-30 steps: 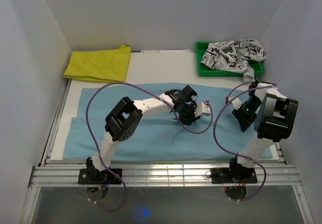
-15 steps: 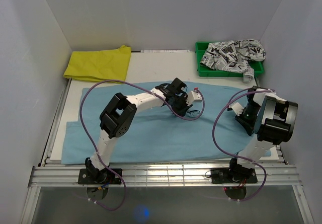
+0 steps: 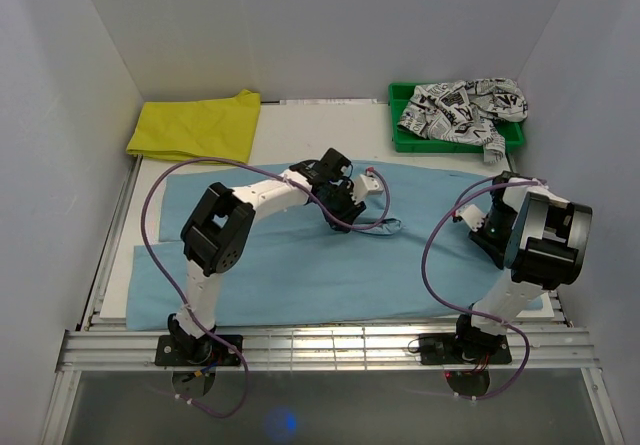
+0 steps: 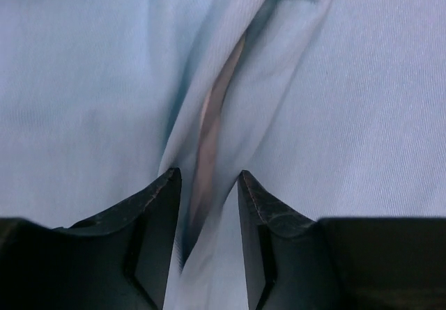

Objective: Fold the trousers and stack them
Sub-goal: Flatten the trousers out

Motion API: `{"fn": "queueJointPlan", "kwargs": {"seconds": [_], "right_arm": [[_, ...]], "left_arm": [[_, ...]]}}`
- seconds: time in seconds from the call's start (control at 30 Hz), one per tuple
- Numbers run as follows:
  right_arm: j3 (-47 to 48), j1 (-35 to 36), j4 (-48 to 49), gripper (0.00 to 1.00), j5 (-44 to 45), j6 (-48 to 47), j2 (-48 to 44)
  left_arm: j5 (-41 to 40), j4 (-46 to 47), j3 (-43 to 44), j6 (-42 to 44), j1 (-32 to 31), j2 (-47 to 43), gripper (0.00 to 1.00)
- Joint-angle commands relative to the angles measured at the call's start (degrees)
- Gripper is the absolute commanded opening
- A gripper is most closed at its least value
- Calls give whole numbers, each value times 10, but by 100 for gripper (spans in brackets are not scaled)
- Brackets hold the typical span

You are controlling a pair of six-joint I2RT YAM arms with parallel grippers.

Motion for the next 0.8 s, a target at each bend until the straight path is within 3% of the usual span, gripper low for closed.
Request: {"fn": "queueJointPlan", "kwargs": {"seconds": [0.0,0.23,0.4,0.5,0.63,0.77], "right_arm": [[4,-9,11,23,-18,-25,-23],[124,-8,-84,25,-149,-8,-3],[198,-8,-127,24,-214,40,40],[228,-8,-122,23,-227,79,69],[252,-8,-109,22,-226,122,113],[266,-8,-91,21,-214,144,140]], "left_arm": [[14,-34,-5,18,26,-76,50],[83,-71,40,52,39,-86,58],[118,-101,221,14,28,41,59],[142,-115,335,-21,12,119,62],[186,-132,424,-44,-12,183,68],[189,-103,410,-58,-46,192,71]]}}
